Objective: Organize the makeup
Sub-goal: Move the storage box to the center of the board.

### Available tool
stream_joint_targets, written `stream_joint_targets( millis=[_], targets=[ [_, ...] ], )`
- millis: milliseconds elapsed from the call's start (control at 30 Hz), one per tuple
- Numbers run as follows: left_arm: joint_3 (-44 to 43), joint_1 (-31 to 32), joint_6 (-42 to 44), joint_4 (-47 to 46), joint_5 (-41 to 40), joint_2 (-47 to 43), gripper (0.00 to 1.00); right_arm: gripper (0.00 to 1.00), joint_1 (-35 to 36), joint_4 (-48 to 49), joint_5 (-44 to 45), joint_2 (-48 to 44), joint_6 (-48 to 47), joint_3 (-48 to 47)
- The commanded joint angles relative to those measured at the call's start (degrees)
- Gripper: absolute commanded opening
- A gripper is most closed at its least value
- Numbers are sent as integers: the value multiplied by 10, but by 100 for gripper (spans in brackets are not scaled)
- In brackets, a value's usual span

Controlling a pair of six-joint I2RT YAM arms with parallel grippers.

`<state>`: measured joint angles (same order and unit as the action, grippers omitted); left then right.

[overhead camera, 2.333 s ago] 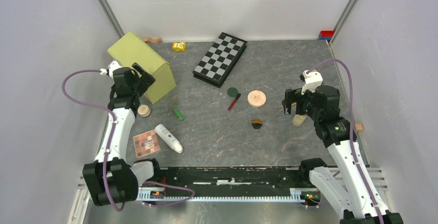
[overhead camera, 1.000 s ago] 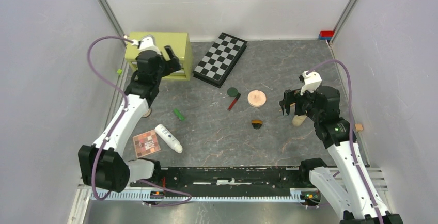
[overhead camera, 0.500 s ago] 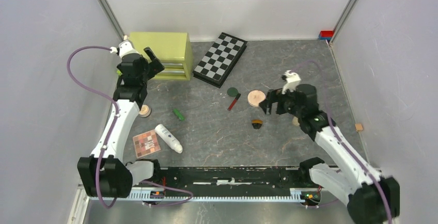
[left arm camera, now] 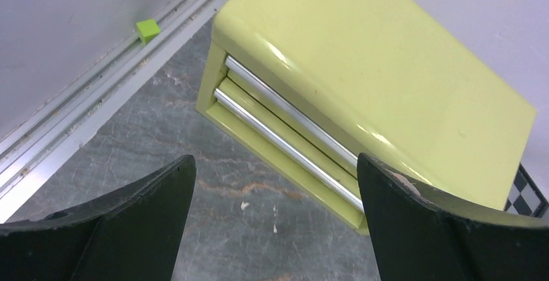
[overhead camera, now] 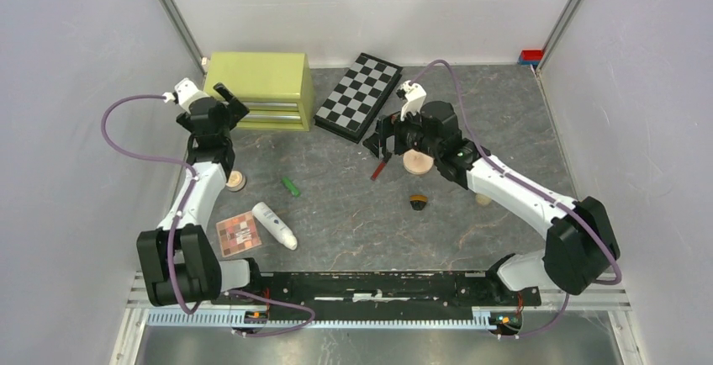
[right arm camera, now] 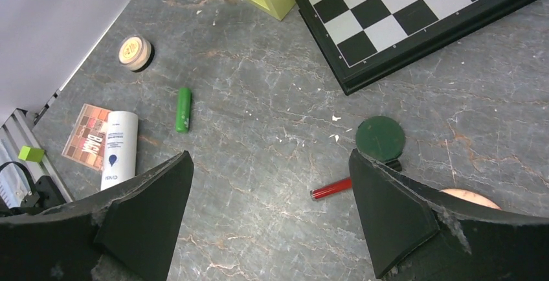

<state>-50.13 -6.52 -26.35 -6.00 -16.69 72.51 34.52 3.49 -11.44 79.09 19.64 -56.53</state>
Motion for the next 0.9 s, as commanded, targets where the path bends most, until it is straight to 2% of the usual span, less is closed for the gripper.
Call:
stream_joint_targets(
  millis=[0, 167, 433, 667, 867],
  targets=[
    [28, -36, -27, -160, 16, 16, 100, 98, 1, 15, 5, 29, -13, -32],
    [40, -79, -50, -263, 101, 54, 100, 97, 2, 13, -3, 66, -28, -59],
    [22, -140, -87, -350, 186, 130, 100, 98, 1, 5, -13, 116, -45, -101],
    [-19, -160, -89, -359, 214, 183, 100, 97, 2, -12, -1, 165, -52, -159],
    [-57, -172, -83, -357, 241, 227, 100, 97, -5, -19, 16, 231, -9, -255]
  ],
)
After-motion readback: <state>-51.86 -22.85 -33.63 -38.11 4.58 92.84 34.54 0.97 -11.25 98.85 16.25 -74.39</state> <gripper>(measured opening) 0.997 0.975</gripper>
